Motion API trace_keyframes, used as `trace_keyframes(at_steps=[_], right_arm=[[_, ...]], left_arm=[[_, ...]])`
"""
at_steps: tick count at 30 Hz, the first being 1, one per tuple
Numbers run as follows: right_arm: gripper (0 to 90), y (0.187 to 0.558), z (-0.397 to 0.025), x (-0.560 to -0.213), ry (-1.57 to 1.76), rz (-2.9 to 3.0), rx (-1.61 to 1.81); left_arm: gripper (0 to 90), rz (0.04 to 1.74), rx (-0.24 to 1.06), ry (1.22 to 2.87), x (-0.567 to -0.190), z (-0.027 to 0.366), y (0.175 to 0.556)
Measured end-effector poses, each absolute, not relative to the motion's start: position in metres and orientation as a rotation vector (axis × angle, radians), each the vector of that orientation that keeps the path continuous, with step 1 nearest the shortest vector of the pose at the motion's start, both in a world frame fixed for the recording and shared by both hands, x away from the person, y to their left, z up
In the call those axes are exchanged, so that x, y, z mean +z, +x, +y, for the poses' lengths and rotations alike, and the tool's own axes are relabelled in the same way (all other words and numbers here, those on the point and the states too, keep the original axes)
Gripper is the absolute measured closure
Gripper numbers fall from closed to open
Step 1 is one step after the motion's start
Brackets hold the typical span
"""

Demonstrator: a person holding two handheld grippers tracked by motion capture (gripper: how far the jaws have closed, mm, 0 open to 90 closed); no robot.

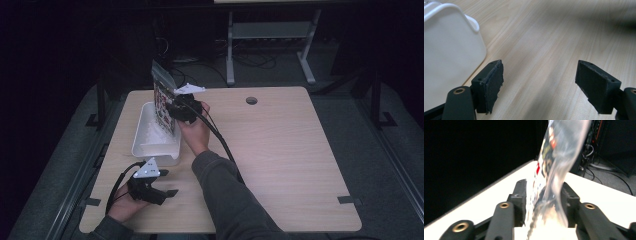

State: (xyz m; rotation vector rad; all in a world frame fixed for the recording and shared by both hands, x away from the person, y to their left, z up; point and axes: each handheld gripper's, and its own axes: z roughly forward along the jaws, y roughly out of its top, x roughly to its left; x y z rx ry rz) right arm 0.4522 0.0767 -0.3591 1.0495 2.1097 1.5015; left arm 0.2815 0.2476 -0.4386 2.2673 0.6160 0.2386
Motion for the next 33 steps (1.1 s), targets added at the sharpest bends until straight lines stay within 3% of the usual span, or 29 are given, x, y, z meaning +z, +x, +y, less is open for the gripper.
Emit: trace_keyframes(at_steps=[1, 5, 22, 28, 31, 33], right_arm=[[68.3, 0.451, 0.077, -0.361, 1.025, 2.136, 1.463], [70.5, 0.447, 0.080, -0.362, 1.012, 2.134, 1.420], [72.6, 0.440, 0.087, -0.370, 0.961, 2.179, 1.359], [69.8, 0.443, 0.084, -0.370, 0.985, 2.176, 1.372], [59.8, 0.446, 0.079, -0.370, 1.007, 2.183, 1.398], [58.1, 0.446, 0.078, -0.370, 1.014, 2.185, 1.410]], left_arm=[[21.8, 0.616, 0.239, 2.265, -0.439, 0.247, 0.281], [21.8, 0.615, 0.238, 2.267, -0.439, 0.247, 0.281], [21.7, 0.617, 0.237, 2.270, -0.439, 0.248, 0.282], [21.7, 0.614, 0.238, 2.271, -0.439, 0.248, 0.281], [21.7, 0.614, 0.237, 2.270, -0.439, 0.248, 0.281], [21.7, 0.614, 0.236, 2.270, -0.439, 0.248, 0.281]])
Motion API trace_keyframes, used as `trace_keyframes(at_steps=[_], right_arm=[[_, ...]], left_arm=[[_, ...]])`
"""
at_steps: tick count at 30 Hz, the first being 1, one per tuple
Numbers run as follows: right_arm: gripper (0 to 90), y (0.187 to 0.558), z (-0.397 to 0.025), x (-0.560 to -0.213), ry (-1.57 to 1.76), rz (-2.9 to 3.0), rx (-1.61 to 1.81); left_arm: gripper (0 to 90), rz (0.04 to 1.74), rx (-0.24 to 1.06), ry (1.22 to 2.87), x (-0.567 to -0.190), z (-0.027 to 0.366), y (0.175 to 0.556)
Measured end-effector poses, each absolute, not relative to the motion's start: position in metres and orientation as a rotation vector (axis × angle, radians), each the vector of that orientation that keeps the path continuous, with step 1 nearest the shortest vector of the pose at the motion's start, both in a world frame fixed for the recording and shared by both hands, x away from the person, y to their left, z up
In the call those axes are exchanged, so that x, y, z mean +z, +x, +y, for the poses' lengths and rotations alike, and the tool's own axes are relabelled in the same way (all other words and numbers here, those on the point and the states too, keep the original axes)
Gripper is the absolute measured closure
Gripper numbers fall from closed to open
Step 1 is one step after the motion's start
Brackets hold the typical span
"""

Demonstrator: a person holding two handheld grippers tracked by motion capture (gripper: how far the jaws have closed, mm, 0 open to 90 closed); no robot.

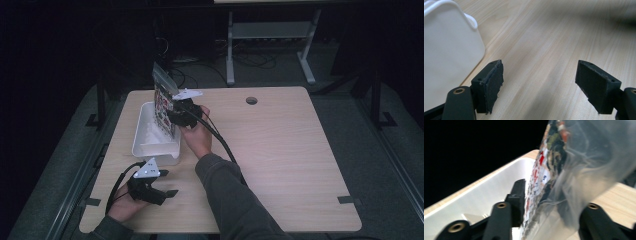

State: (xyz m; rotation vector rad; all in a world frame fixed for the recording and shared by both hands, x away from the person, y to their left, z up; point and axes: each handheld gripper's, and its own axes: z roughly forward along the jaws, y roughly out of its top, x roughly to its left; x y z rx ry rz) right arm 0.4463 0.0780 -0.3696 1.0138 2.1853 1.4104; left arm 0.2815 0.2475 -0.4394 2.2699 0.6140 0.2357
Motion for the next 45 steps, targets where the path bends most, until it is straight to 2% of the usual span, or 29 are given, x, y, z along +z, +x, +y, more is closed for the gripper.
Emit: trace_keyframes(at_steps=[2, 8, 19, 23, 29, 45], right_arm=[[54.0, 0.448, 0.073, -0.370, 1.045, 2.197, 1.434], [49.6, 0.448, 0.066, -0.370, 1.059, 2.215, 1.465], [46.6, 0.447, 0.055, -0.368, 1.070, 2.228, 1.496], [49.3, 0.448, 0.052, -0.366, 1.079, 2.221, 1.495], [45.0, 0.450, 0.041, -0.365, 1.100, 2.227, 1.503], [41.7, 0.438, 0.008, -0.362, 1.103, 2.255, 1.565]], left_arm=[[21.7, 0.611, 0.239, 2.272, -0.440, 0.247, 0.281], [21.7, 0.603, 0.245, 2.275, -0.439, 0.246, 0.281], [21.7, 0.604, 0.243, 2.280, -0.440, 0.245, 0.281], [21.7, 0.603, 0.242, 2.282, -0.440, 0.245, 0.282], [21.7, 0.601, 0.241, 2.284, -0.440, 0.245, 0.282], [21.7, 0.596, 0.250, 2.291, -0.440, 0.244, 0.281]])
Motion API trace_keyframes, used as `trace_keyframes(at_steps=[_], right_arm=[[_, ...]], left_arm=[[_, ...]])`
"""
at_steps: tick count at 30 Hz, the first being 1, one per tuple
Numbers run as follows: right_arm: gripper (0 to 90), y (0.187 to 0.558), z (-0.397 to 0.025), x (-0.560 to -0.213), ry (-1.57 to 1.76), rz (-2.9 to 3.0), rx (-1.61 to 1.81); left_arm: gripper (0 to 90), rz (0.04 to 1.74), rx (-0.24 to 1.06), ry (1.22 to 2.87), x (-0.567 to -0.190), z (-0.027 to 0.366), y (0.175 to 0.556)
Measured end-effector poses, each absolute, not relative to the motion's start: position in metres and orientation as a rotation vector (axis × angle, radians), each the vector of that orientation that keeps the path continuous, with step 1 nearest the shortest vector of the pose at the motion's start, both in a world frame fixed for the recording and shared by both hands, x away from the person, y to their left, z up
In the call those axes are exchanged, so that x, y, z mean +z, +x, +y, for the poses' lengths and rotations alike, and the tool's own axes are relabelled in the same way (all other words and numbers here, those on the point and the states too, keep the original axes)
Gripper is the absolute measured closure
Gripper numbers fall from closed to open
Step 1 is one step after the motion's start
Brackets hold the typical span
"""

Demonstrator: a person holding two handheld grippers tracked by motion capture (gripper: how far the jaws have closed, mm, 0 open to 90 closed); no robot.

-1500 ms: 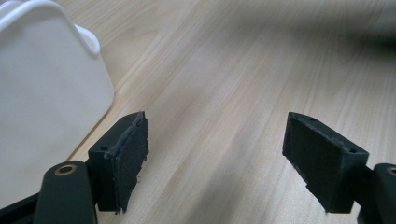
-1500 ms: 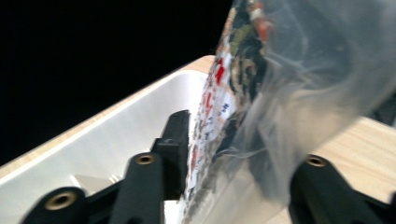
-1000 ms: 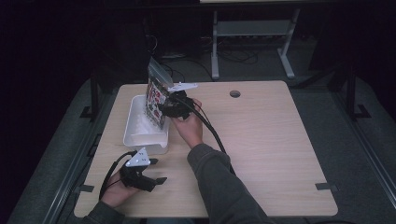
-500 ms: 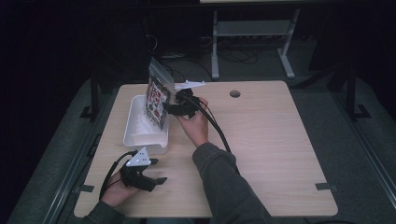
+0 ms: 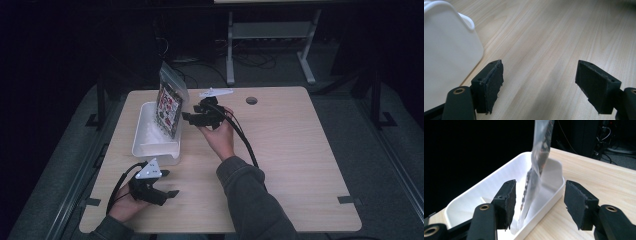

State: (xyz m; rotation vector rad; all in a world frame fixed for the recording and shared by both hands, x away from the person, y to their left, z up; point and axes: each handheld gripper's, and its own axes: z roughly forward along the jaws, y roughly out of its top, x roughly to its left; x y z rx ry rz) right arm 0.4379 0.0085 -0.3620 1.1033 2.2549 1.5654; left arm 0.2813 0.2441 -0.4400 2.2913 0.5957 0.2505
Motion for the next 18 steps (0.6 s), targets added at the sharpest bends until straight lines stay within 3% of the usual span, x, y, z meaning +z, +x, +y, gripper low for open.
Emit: trace_keyframes(at_steps=[18], right_arm=[[39.2, 0.418, -0.038, -0.367, 1.117, 2.291, 1.593]], left_arm=[[21.5, 0.586, 0.253, 2.297, -0.440, 0.242, 0.280]])
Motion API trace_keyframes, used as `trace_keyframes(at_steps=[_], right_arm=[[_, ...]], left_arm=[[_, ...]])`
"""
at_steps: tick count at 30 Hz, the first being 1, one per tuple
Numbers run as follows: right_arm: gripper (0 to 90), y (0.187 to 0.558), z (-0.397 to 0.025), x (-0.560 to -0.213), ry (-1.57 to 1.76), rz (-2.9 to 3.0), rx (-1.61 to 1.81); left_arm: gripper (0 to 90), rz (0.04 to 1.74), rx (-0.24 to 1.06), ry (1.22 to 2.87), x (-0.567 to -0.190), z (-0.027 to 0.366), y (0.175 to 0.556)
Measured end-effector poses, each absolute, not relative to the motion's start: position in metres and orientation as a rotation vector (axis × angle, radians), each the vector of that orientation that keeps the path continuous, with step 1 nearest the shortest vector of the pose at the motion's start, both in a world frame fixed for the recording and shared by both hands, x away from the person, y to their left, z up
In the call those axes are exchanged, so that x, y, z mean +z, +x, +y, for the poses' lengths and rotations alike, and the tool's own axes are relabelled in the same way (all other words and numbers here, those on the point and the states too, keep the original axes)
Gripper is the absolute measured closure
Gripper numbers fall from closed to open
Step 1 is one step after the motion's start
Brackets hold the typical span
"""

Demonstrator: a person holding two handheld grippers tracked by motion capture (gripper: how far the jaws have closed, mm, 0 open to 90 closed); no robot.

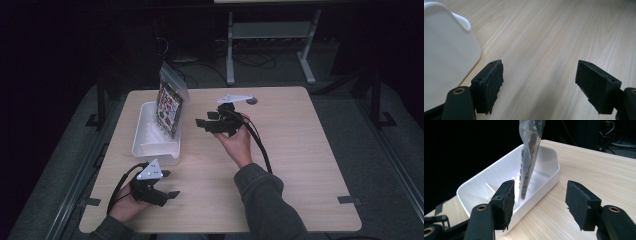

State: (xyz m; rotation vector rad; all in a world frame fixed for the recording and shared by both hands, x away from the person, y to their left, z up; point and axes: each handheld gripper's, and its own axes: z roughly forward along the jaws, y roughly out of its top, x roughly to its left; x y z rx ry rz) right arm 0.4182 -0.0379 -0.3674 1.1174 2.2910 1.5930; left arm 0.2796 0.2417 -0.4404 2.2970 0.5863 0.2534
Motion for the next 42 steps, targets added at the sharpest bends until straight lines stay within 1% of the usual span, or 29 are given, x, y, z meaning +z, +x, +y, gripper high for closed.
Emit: trace_keyframes(at_steps=[28, 42], right_arm=[[36.1, 0.384, -0.108, -0.374, 1.169, 2.352, 1.632], [34.9, 0.364, -0.144, -0.388, 1.228, 2.368, 1.609]], left_arm=[[21.2, 0.575, 0.245, 2.307, -0.443, 0.237, 0.278], [21.2, 0.570, 0.250, 2.314, -0.443, 0.237, 0.278]])
